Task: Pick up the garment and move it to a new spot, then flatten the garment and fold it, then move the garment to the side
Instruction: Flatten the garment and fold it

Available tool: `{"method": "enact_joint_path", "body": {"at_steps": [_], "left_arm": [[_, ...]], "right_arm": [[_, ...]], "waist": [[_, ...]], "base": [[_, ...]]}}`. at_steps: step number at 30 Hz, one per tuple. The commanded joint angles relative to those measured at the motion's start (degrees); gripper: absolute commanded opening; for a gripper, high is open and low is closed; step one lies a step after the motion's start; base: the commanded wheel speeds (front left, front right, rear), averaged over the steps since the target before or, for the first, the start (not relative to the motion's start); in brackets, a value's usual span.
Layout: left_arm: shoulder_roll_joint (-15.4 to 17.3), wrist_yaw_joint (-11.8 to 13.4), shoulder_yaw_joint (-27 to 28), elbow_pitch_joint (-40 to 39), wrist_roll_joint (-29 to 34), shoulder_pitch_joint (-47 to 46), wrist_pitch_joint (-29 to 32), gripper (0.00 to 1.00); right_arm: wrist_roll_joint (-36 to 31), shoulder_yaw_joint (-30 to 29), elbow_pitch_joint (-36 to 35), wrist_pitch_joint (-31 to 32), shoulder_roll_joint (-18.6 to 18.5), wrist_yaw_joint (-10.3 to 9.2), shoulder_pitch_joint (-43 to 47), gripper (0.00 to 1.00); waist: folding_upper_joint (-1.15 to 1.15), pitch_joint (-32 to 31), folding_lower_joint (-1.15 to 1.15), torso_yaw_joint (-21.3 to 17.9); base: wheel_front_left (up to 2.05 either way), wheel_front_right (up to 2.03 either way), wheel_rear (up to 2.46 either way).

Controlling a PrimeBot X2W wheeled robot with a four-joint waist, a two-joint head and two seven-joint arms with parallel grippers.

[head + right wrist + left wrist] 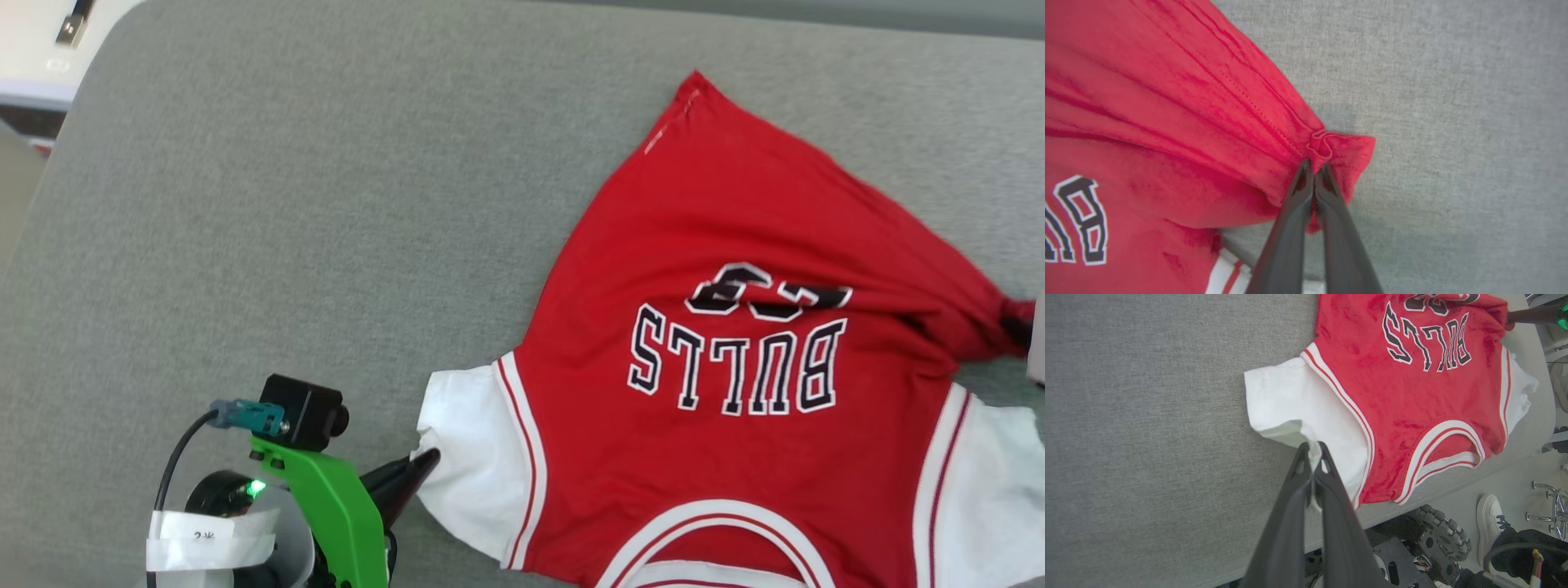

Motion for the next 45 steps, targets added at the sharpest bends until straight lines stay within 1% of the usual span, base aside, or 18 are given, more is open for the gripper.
{"method": "enact_joint_path", "body": {"at_steps": [1,7,11,16,20,24,25,26,30,36,41,45], "left_arm": [[0.11,0.25,0.21,0.27,-0.31,0.92,-0.39,0.0],[0.19,0.61,0.36,1.45,-0.85,2.53,-0.94,0.0],[-0.9,0.25,-0.49,2.37,-1.49,3.32,-1.33,0.0],[-1.64,0.22,-0.96,3.49,-1.74,4.25,-2.06,0.0],[-1.93,-0.01,-1.02,3.95,-1.84,4.26,-2.48,0.0],[-1.9,-0.28,-0.96,4.03,-1.85,3.84,-2.61,0.0],[-1.85,-0.32,-0.94,4.01,-1.84,3.74,-2.58,0.0],[-1.79,-0.35,-0.9,3.99,-1.83,3.62,-2.56,0.0],[-1.51,-0.34,-0.84,3.58,-1.71,3.42,-2.47,0.0],[-1.58,-0.25,-1.09,2.66,-1.11,2.78,-2.51,0.0],[-1.75,-0.42,-1.29,1.68,-0.21,1.36,-2.67,0.0],[-1.9,-0.66,-1.57,0.62,0.69,-0.03,-2.71,0.0]], "right_arm": [[0.6,-0.24,-0.46,-0.42,-0.1,-0.04,2.36,0.0],[1.75,-3.25,-3.45,-1.7,0.32,-0.04,10.51,0.0],[1.66,-6.62,-5.76,-3.09,1.2,-0.04,16.4,0.0],[1.75,-10.01,-9.3,-3.31,3.61,-0.04,23.28,0.0],[1.09,-11.97,-10.72,-2.83,5.37,-0.04,26.35,0.0],[0.98,-13.34,-11.06,-1.39,6.75,-0.04,27.35,0.0],[0.66,-13.49,-11.35,-1.48,6.78,-0.04,27.35,0.29],[0.38,-13.44,-11.79,-1.43,6.67,-0.04,27.35,1.0],[0.8,-13.45,-14.03,-0.79,6.02,-0.04,26.47,1.0],[2.85,-12.32,-19.71,2.55,3.05,-0.04,22.63,1.0],[4.41,-10.63,-24.66,6.6,1.93,-0.04,16.46,1.0],[4.4,-8.18,-26.24,9.94,1.8,-0.04,10.65,1.0]], "waist": [[0.0,-4.85,0.0,-4.42],[0.0,-7.61,0.0,-6.08],[0.0,-9.0,0.0,-6.6],[0.0,-9.88,0.0,-7.28],[0.0,-10.07,0.0,-7.57],[0.0,-10.16,0.0,-7.64],[0.0,-10.14,0.0,-7.6],[0.0,-10.13,0.0,-7.54],[0.0,-9.78,0.0,-7.13],[0.0,-8.28,0.0,-5.69],[0.0,-5.57,0.0,-3.4],[0.0,-2.64,0.0,-1.08]], "base": [[0.0,0.0,0.0],[0.0,0.0,0.0],[0.0,0.0,0.0],[0.0,0.0,0.0],[0.0,0.0,0.0],[0.0,0.0,0.0],[0.0,0.0,0.0],[0.0,0.0,0.0],[0.0,0.0,0.0],[0.0,0.0,0.0],[0.0,0.0,0.0],[0.0,0.0,0.0]]}}
